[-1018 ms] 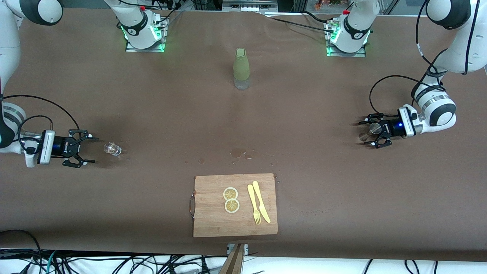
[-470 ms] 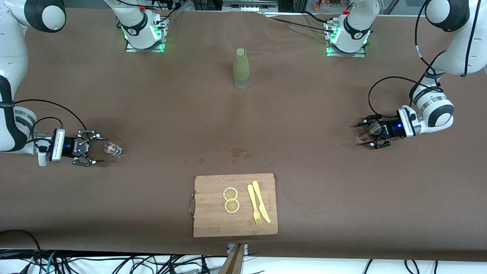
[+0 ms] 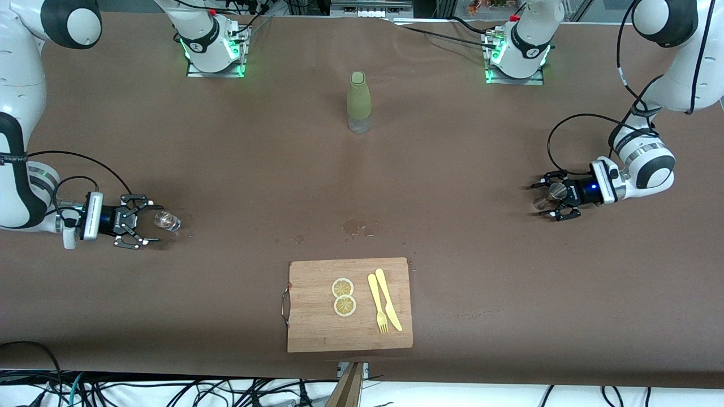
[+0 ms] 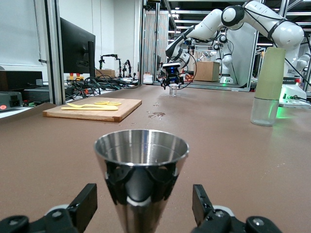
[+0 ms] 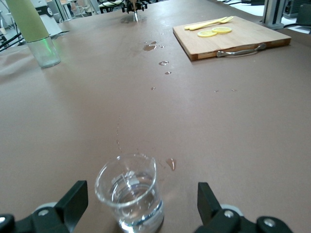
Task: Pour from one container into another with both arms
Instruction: 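Close the right gripper on the glass cup while the left gripper grasps the jigger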
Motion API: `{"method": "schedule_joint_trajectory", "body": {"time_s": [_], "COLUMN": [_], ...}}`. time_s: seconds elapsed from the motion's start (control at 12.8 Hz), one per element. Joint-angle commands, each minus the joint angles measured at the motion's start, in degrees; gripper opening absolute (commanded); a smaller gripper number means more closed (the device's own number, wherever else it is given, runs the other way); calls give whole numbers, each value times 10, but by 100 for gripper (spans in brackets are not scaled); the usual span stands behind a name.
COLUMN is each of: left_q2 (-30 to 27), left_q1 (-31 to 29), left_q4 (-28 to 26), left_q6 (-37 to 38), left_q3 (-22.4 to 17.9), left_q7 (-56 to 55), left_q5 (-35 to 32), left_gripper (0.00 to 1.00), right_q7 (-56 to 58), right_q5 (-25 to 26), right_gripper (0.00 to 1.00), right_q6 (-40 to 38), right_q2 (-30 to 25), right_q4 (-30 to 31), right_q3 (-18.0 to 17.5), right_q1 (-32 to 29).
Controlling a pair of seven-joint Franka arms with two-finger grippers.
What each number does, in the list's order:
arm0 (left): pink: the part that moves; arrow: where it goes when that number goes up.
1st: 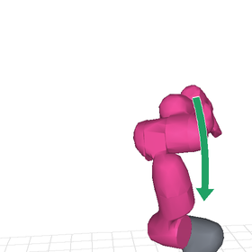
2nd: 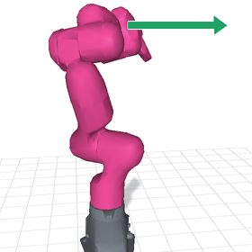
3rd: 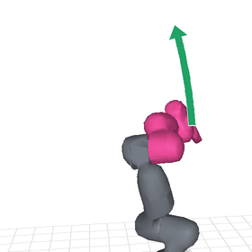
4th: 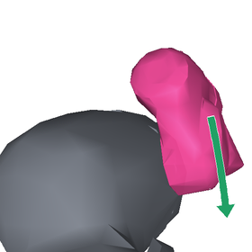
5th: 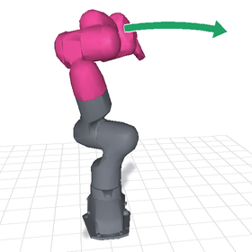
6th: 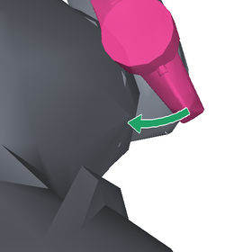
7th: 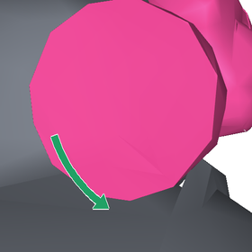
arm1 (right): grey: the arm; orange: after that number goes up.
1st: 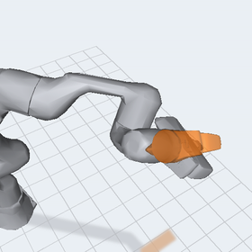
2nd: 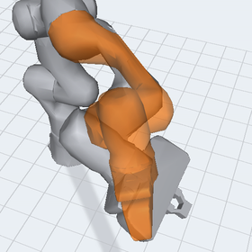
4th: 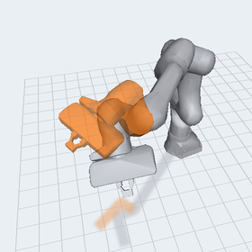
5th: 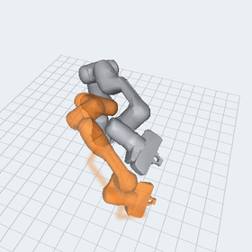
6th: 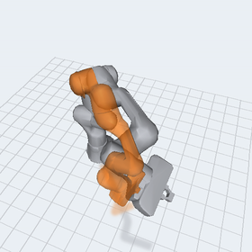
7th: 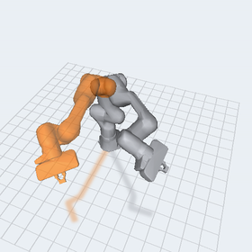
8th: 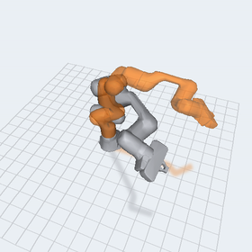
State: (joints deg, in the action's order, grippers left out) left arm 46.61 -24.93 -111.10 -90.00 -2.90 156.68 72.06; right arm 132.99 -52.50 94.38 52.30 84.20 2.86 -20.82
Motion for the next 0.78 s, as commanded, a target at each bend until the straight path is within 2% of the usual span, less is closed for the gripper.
{"method": "schedule_joint_trajectory", "body": {"time_s": [0.0,0.16,0.31,0.7], "left_q2": [17,19,21,23], "left_q1": [5,5,5,5], "left_q4": [11,11,14,18], "left_q6": [11,11,11,11], "left_q3": [-5,-5,-5,-5], "left_q7": [66,70,72,73], "left_q5": [20,20,21,20], "left_gripper": [83,77,66,1], "right_q7": [17,23,26,26], "right_q5": [-8,-8,-7,-8], "right_gripper": [100,100,100,98], "right_q6": [4,5,11,23], "right_q2": [11,16,17,16], "right_q4": [-10,-9,-7,-7], "right_q3": [0,0,0,0], "right_q1": [3,3,4,17]}}
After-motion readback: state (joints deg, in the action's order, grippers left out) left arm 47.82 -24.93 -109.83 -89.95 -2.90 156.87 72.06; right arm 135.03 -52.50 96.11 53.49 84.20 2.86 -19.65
